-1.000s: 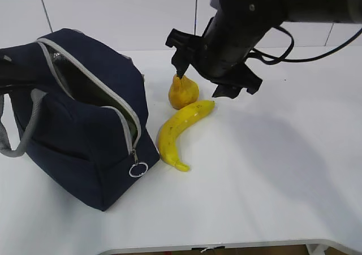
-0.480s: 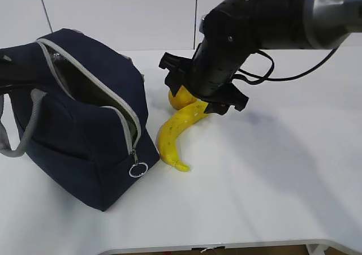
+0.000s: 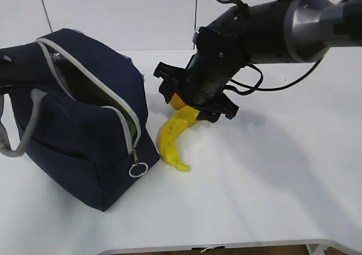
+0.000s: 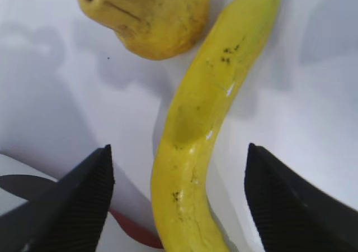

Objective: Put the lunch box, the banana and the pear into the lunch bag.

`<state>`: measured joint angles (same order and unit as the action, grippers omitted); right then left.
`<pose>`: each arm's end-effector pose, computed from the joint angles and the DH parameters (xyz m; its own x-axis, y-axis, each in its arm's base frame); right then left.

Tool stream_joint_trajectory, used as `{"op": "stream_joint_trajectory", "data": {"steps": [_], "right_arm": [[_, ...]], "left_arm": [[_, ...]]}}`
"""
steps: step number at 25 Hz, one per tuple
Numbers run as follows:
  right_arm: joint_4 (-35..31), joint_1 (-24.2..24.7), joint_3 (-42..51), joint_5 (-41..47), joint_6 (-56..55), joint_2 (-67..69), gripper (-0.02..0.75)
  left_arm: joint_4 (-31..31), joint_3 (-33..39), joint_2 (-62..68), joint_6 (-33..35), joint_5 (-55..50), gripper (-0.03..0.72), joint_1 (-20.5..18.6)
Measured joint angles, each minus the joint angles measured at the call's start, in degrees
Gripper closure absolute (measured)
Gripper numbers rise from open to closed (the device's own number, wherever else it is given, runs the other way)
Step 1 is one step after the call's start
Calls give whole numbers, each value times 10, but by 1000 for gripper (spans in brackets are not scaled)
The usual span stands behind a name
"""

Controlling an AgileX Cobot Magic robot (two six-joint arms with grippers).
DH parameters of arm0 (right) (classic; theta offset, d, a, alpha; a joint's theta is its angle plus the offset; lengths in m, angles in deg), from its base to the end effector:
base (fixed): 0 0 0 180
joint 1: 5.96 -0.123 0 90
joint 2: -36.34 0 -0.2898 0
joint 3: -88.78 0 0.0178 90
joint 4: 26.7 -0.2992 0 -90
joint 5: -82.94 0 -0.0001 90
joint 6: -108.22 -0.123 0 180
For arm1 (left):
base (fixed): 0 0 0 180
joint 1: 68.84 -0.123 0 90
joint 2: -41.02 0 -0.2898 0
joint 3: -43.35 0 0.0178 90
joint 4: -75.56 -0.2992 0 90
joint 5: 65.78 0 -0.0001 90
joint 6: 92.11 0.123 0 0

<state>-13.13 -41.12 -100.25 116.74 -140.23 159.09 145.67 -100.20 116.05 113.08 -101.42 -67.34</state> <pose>0.4218 0.2774 0.1606 -0.8017 0.4536 -0.3892 0.2960 0.8670 0.4008 0.2922 -0.0751 0.2507 -0.7429 -0.5275 -0.4122 -0.0211 0.6339 -0.7731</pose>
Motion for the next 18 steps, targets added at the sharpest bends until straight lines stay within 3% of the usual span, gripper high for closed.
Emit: {"op": "stream_joint_trajectory", "data": {"steps": [18], "right_arm": [[0,0,0,-26,0,36,148]], "left_arm": [[0,0,0,0,1,703,0]]}}
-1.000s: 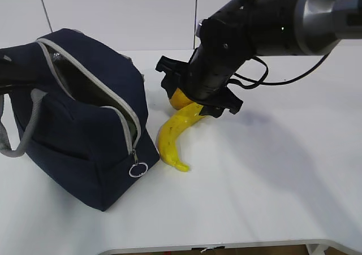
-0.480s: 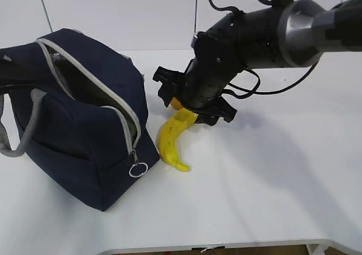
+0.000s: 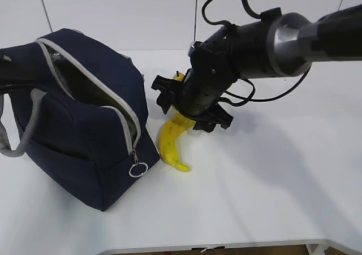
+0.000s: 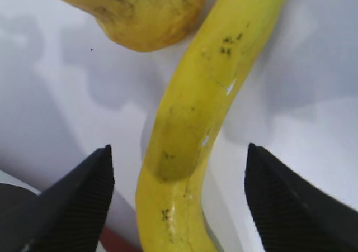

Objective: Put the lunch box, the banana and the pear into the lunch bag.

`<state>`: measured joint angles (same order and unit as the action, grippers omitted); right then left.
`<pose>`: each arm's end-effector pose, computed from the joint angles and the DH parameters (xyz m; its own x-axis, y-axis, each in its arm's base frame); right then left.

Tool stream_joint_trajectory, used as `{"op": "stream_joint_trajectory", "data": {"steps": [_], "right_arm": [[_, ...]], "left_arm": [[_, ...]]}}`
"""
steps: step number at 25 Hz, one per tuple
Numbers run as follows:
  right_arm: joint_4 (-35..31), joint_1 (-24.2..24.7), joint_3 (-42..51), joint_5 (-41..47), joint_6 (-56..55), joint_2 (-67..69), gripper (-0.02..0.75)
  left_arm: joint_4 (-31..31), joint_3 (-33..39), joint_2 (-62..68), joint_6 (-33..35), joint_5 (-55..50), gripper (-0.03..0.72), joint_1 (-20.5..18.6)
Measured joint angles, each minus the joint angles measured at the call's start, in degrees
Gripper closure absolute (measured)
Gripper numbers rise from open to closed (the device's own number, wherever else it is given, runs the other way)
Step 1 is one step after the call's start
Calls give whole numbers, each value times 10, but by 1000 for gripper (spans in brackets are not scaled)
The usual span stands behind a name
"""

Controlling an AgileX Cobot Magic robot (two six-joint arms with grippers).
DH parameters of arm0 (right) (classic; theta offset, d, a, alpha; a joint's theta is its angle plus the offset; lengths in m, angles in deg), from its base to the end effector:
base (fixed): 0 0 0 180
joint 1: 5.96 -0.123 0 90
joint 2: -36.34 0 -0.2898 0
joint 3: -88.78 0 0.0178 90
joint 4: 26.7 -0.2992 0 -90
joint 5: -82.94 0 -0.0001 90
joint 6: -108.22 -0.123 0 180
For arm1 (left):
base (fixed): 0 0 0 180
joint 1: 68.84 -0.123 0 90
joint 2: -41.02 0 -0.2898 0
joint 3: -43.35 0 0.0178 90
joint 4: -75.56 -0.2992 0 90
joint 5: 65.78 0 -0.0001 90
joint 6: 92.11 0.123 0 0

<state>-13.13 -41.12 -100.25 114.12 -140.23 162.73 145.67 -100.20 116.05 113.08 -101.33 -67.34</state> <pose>0.4262 0.2819 0.1312 -0.8130 0.4430 -0.3777 0.2948 0.8727 0.3891 0.2924 -0.0750 0.2507 -0.7419 -0.5283 -0.4129 -0.0216 0.6343 -0.7728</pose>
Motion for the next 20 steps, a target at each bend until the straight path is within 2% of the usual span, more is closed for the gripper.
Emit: {"op": "stream_joint_trajectory", "data": {"steps": [20], "right_arm": [[0,0,0,-38,1,27,148]], "left_arm": [[0,0,0,0,0,703,0]]}}
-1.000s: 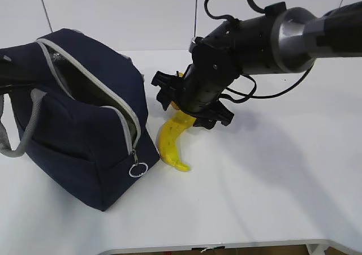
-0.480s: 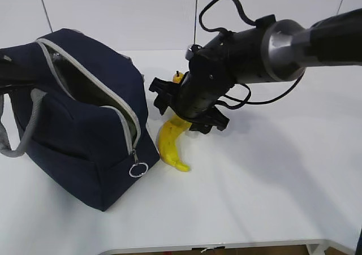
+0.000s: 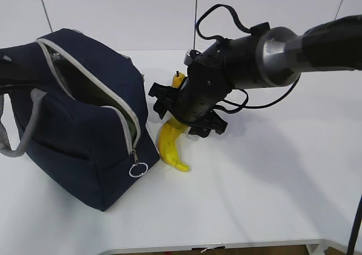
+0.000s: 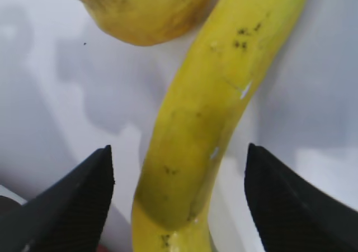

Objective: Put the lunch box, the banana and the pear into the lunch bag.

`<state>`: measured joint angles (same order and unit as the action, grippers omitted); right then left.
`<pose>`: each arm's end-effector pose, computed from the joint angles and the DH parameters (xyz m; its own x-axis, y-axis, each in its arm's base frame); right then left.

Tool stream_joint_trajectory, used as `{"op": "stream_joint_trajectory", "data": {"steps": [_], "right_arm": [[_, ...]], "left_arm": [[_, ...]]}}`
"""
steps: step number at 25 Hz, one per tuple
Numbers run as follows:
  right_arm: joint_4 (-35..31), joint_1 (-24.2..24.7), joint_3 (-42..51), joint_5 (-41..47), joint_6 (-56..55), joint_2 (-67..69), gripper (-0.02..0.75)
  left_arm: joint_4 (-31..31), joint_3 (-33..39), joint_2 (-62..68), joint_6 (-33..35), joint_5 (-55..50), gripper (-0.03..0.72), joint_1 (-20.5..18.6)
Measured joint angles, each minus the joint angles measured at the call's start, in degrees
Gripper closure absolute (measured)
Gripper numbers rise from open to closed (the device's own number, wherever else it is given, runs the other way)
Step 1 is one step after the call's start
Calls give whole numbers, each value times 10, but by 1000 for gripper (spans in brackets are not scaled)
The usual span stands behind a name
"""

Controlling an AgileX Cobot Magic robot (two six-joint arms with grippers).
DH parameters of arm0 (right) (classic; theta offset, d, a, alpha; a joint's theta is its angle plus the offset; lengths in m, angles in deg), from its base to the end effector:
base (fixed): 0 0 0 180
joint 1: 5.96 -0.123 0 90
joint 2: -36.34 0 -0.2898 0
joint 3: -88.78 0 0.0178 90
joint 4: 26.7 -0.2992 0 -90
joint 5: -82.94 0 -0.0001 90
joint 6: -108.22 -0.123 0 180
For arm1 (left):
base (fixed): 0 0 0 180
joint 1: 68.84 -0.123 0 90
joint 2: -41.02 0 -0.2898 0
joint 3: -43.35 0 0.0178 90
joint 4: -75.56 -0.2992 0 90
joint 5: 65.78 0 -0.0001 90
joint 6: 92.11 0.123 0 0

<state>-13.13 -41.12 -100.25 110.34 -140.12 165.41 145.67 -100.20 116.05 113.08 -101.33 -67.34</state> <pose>0.4307 0.2871 0.1113 -0.8158 0.4364 -0.3795 0.2774 0.8711 0.4053 0.2924 -0.0750 0.2507 -0.7419 -0.5283 -0.4129 -0.0216 0.6343 -0.7728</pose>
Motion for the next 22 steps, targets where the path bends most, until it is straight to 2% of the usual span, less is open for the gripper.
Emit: {"op": "stream_joint_trajectory", "data": {"steps": [22], "right_arm": [[5,0,0,-14,1,14,156]], "left_arm": [[0,0,0,0,0,703,0]]}}
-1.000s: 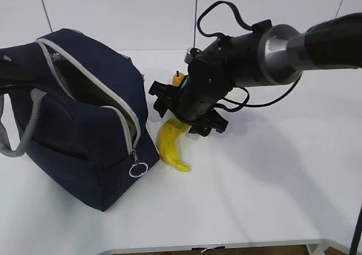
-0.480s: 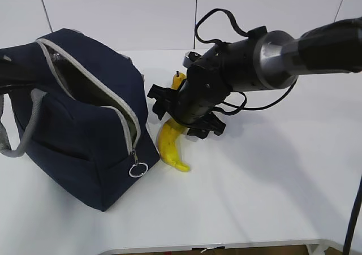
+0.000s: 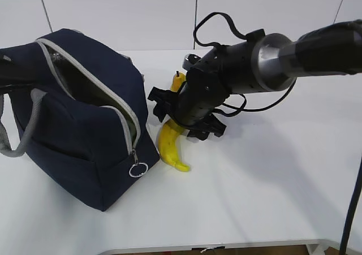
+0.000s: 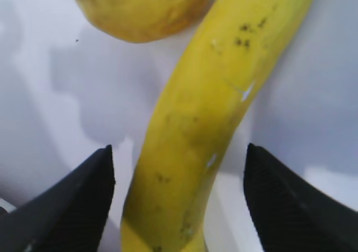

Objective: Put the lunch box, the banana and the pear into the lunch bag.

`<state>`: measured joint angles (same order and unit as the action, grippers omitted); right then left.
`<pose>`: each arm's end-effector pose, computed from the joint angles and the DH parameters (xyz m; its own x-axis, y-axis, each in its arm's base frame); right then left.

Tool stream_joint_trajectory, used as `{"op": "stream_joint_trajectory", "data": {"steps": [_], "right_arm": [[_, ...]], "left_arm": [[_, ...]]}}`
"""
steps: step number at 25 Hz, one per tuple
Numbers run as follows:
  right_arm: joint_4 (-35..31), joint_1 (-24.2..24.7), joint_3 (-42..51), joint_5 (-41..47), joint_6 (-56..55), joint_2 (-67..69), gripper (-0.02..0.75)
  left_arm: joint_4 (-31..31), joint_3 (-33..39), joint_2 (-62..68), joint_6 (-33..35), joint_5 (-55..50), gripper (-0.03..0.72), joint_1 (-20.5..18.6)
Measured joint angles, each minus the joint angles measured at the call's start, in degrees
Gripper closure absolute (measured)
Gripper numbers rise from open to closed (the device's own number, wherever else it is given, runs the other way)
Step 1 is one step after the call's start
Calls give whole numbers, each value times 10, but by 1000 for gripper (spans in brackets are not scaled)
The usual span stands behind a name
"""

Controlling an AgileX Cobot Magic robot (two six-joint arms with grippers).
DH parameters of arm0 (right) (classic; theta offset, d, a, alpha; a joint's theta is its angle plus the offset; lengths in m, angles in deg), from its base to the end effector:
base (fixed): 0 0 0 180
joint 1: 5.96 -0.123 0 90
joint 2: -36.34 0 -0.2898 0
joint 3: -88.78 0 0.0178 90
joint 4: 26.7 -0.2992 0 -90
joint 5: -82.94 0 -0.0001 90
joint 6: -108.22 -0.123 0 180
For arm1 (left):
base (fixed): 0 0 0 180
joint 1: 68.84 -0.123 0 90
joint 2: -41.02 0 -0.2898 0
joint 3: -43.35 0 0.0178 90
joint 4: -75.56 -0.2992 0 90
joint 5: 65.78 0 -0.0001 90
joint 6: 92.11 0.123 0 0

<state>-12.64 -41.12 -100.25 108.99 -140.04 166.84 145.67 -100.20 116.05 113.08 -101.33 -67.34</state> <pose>0.4323 0.2884 0.0999 -0.8198 0.4258 -0.3829 0.2679 0.8762 0.4007 0.2924 -0.0750 0.2507 -0.7419 -0.5283 -0.4129 -0.0216 0.6343 -0.7728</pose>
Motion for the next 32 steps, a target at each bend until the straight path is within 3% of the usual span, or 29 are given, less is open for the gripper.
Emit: {"op": "stream_joint_trajectory", "data": {"steps": [6,18,26,32], "right_arm": [[0,0,0,0,0,1,264],[0,0,0,-1,0,1,406],[-3,0,-1,4,0,0,416],[14,0,0,63,0,-29,418]], "left_arm": [[0,0,0,0,2,703,0],[0,0,0,0,12,703,0],[0,0,0,0,13,703,0],[3,0,0,0,13,703,0]]}}
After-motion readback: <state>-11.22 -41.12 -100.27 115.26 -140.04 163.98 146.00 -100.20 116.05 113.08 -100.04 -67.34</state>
